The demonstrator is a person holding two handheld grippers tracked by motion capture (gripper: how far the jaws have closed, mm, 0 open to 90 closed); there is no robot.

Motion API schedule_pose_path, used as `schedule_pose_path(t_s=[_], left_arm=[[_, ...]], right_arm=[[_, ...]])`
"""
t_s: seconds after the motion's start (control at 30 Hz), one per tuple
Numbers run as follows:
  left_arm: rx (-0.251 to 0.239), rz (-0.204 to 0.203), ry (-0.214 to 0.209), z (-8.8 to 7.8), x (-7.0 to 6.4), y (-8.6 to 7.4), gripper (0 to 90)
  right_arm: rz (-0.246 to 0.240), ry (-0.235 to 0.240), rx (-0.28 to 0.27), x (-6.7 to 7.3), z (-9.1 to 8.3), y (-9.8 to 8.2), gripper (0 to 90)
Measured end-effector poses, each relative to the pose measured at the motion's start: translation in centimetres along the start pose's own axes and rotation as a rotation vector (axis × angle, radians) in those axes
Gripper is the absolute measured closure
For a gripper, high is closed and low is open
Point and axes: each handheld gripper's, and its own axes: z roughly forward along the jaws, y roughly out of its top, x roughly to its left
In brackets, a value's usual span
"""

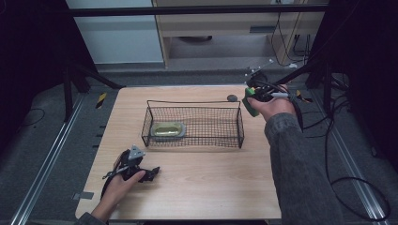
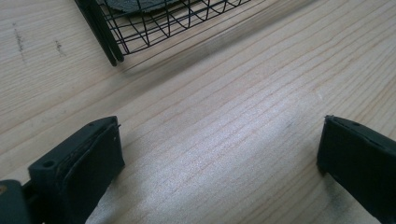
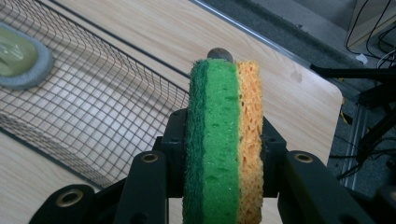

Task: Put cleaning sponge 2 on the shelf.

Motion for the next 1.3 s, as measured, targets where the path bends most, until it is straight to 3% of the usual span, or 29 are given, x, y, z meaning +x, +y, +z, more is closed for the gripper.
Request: schedule_pose_path(t_s=[0.53,0.9,1.3], left_arm=[[0.001,-0.001,0.001,0.0,0.0,0.0,0.0],[0.0,-0.001,0.0,-0.1,0.0,0.0,0.0],[0.0,-0.001,-0.001,-0.1,0.0,-0.1,0.0]], right_arm=[[-0.022,0.048,-0.006,1.1,2.1,1.2,64.5],[-0.031,0.089,-0.002,2.1,4.2,0.6,64.5],[-0.023,0.122,0.006,2.3,6.4,0.1,64.5]])
